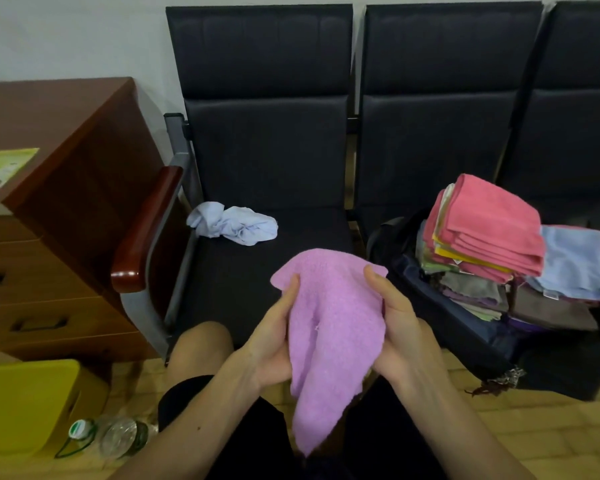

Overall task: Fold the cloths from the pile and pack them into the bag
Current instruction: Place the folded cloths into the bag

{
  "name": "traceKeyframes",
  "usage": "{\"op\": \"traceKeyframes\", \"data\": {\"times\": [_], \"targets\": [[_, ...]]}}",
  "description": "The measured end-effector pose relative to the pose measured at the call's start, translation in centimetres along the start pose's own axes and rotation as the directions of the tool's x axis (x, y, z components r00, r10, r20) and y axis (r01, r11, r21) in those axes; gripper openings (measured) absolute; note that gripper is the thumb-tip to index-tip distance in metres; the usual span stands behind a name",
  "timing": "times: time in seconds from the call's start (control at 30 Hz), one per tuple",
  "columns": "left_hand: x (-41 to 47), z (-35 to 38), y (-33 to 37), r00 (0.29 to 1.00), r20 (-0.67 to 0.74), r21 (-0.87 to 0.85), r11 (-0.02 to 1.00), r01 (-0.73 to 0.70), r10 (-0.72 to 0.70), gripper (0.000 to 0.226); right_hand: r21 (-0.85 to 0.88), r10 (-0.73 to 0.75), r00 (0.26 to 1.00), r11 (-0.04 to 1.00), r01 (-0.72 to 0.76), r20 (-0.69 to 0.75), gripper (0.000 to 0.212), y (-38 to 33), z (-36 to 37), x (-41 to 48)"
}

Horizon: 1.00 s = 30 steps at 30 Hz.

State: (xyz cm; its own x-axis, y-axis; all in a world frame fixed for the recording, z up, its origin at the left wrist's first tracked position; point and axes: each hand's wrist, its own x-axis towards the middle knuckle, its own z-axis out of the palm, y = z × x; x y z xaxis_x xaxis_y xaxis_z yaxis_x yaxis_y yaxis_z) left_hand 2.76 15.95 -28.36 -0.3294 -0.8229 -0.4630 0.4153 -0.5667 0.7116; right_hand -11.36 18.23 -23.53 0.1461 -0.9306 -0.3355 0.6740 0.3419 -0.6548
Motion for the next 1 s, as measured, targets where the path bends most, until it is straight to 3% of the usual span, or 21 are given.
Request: {"op": "traceKeyframes", "data": {"times": [0.07,0.13,0.2,0.27,0.33,0.43,0.5,0.57,0.63,0.7,0.83,1.0], "targets": [[0.1,-0.5,-0.1,1.000,-0.006,0.024,0.999,0.023,-0.022,0.034,-0.060,0.084,0.996,0.995,-0.086,-0.028,0.025,0.0,-0.4,0.4],[0.3,-1.6,0.2,0.999,-0.050,0.018,1.000,0.020,-0.019,0.033,-0.106,0.145,0.982,0.982,-0.158,-0.120,0.014,0.2,-1.1,0.9],[1.1,-3.4,0.3,0.976,-0.203,0.139,0.989,-0.052,0.080,0.038,-0.204,0.114,0.949,0.963,-0.178,-0.292,0.007,0.9,-2.1,1.3],[1.9,-5.2,0.2,0.916,-0.326,0.365,0.925,-0.106,0.233,0.031,-0.342,0.064,0.898,0.911,-0.231,-0.436,0.031,1.9,-3.5,1.7],[1.9,-6.2,-0.1,0.894,-0.300,0.506,0.850,-0.146,0.333,0.027,-0.415,0.018,0.872,0.874,-0.251,-0.488,0.060,2.5,-4.4,1.9],[1.8,-6.4,0.2,0.824,-0.358,0.554,0.810,-0.191,0.439,0.043,-0.441,-0.040,0.921,0.885,-0.147,-0.387,0.072,2.5,-4.6,2.2],[1.9,-6.6,0.9,0.825,-0.341,0.514,0.824,-0.237,0.450,0.051,-0.463,-0.023,0.953,0.877,-0.126,-0.303,0.081,3.2,-4.7,2.4],[2.2,-6.6,1.6,0.839,-0.267,0.550,0.790,-0.272,0.474,0.044,-0.481,0.029,0.975,0.866,-0.135,-0.221,0.085,4.2,-5.1,2.7],[2.1,-6.5,2.6,0.854,-0.166,0.612,0.731,-0.303,0.493,0.031,-0.551,0.006,0.990,0.831,-0.082,-0.139,0.075,4.0,-5.4,2.8],[1.8,-6.7,3.7,0.866,-0.086,0.629,0.701,-0.336,0.492,0.028,-0.675,-0.082,0.994,0.738,0.014,-0.070,0.064,2.3,-5.4,3.3],[0.7,-6.6,6.7,0.906,0.062,0.680,0.647,-0.346,0.419,0.043,-0.910,-0.233,0.969,0.377,0.172,0.086,0.072,-0.8,-4.4,4.1],[-0.4,-5.3,9.2,0.908,0.153,0.767,0.532,-0.358,0.390,0.057,-0.976,-0.186,0.967,0.100,0.193,0.172,0.088,-2.9,-3.7,4.2]]}}
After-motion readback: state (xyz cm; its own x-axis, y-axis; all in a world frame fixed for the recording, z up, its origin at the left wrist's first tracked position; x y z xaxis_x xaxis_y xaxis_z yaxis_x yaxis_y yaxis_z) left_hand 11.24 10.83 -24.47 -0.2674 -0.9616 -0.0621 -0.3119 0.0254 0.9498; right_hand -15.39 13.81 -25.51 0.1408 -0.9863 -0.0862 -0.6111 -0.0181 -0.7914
